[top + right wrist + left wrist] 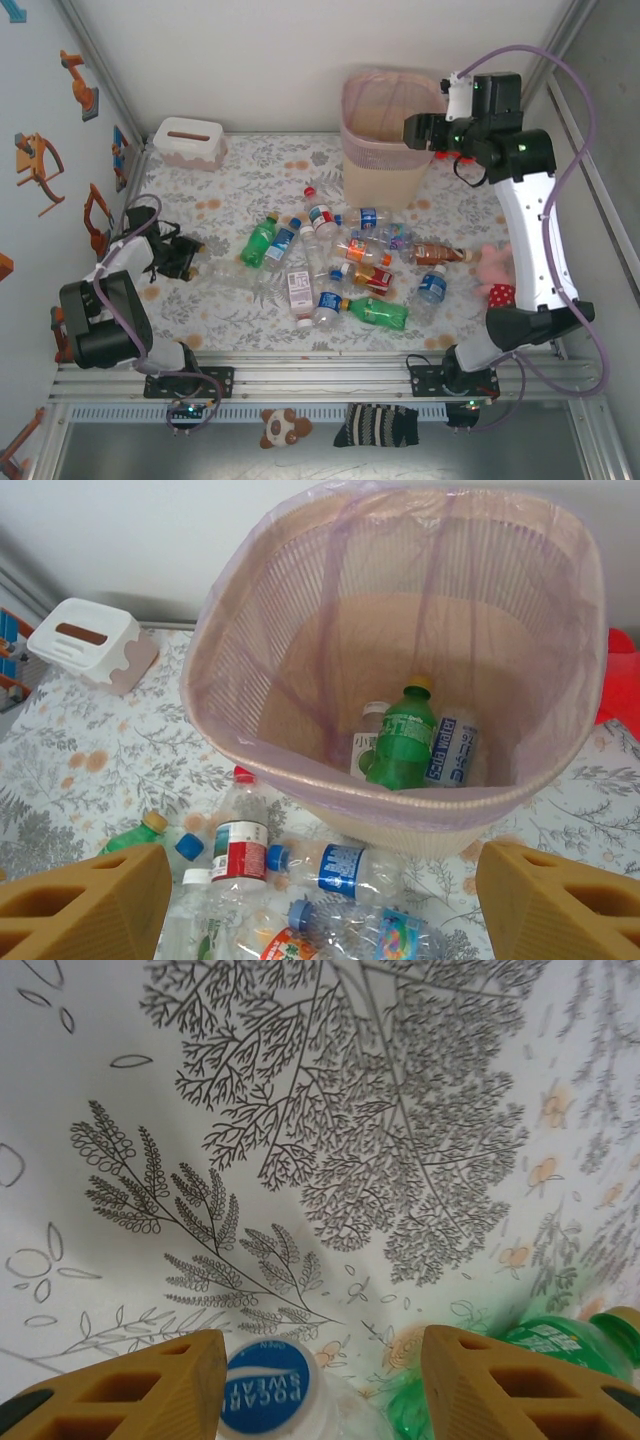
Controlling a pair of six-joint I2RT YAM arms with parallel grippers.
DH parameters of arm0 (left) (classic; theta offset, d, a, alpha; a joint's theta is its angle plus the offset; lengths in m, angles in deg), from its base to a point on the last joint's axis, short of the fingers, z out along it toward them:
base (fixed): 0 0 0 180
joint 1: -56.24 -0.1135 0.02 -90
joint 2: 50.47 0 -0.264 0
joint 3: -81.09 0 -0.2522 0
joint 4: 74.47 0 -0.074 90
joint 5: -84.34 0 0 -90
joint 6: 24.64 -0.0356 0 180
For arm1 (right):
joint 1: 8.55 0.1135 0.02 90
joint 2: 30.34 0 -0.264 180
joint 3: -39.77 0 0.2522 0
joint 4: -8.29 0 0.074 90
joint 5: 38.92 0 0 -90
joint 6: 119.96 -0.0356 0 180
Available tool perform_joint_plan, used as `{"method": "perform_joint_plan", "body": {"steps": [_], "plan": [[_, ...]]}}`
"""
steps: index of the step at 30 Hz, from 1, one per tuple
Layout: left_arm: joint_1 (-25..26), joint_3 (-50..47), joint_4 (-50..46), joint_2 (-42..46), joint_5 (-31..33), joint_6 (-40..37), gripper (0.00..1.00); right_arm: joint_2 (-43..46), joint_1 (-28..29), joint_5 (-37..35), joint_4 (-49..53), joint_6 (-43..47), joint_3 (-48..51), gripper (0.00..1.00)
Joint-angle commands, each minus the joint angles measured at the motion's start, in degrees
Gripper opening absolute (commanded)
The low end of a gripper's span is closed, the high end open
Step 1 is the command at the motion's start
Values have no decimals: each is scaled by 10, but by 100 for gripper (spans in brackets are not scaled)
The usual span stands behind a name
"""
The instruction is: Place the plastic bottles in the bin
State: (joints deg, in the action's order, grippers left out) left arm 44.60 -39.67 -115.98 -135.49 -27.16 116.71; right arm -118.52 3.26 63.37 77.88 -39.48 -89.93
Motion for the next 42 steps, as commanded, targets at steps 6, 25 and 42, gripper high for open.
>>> {"method": "perform_joint_plan", "body": {"steps": [6, 25, 42], "plan": [[-2, -20, 24, -54, -30, 39, 54, 30, 4, -15, -8, 8, 14, 79], [-1, -49, 13, -18, -30, 81, 53, 40, 4, -15, -10, 12, 25, 79], [9, -45, -10, 6, -17, 91, 47, 42, 4, -16, -16, 14, 33, 79]]}}
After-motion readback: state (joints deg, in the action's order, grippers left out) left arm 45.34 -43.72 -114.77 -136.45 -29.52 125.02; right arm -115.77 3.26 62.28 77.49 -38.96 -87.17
